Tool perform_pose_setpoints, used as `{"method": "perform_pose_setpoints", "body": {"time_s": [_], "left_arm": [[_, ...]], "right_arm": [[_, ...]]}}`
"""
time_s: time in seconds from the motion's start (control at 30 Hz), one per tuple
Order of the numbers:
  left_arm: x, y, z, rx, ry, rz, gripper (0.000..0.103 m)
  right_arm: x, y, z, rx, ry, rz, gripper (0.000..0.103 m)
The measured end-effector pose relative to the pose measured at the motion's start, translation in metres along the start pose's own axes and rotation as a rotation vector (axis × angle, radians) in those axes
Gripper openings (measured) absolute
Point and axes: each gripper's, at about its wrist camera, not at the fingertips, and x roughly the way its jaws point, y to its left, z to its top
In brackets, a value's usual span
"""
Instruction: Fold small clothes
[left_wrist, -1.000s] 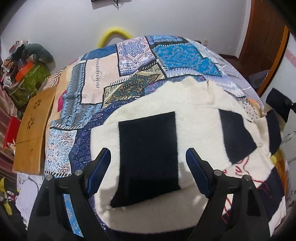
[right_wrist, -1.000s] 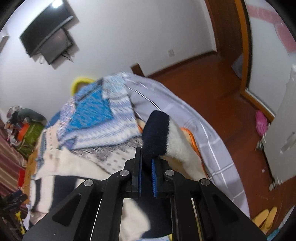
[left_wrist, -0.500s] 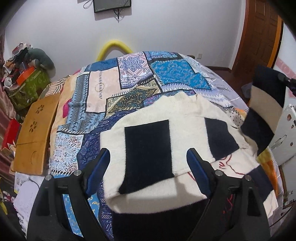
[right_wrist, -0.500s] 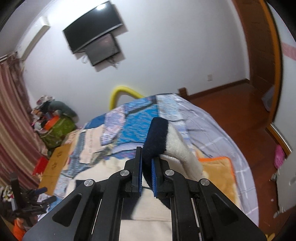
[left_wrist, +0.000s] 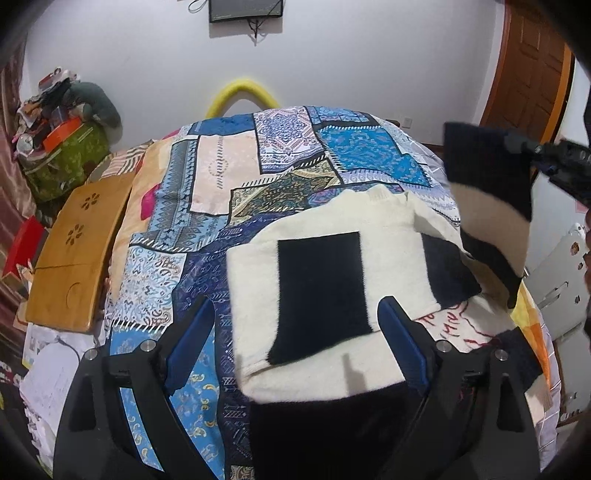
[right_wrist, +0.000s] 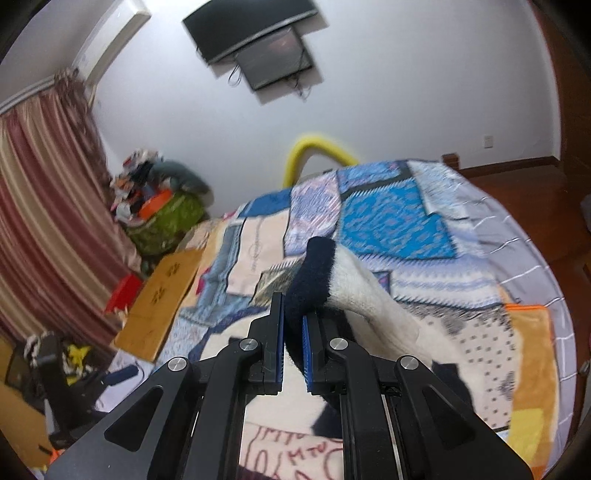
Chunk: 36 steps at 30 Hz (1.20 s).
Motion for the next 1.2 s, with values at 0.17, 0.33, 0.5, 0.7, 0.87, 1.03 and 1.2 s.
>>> {"method": "perform_pose_setpoints", "body": {"time_s": [0.17, 0.33, 0.5, 0.7, 0.87, 1.03, 1.2], "left_arm": [[0.002, 0.012, -0.007, -0.023, 0.019, 0.003, 0.090], [0.003, 0.024, -0.013, -0.044, 0.027, 0.018, 0.090], [0.004, 0.035, -0.017, -0.070, 0.038, 0.028, 0.090], [0.007, 0.037, -0.020, -0.078, 0.053, 0.034, 0.090], [0.006, 0.032, -0.020, -0.070, 0.061, 0.031, 0.090], [0.004, 0.025, -0.017, -0.057, 0.061, 0.039, 0.090], [0.001, 0.012, -0.010, -0.032, 0.051, 0.046, 0.090]], "right_arm": [[0.043, 0.015, -0.024, -0.025, 0.116, 0.013, 0.007], [0.069, 0.028, -0.048, -0.048, 0.219, 0.031, 0.008], [0.091, 0.039, -0.071, -0.079, 0.300, 0.034, 0.009], [0.101, 0.049, -0.090, -0.124, 0.358, 0.027, 0.012], [0.105, 0.044, -0.098, -0.090, 0.414, 0.047, 0.027], [0.086, 0.052, -0.095, -0.176, 0.365, 0.018, 0.046], [0.059, 0.042, -0.084, -0.171, 0.287, 0.012, 0.047]]}}
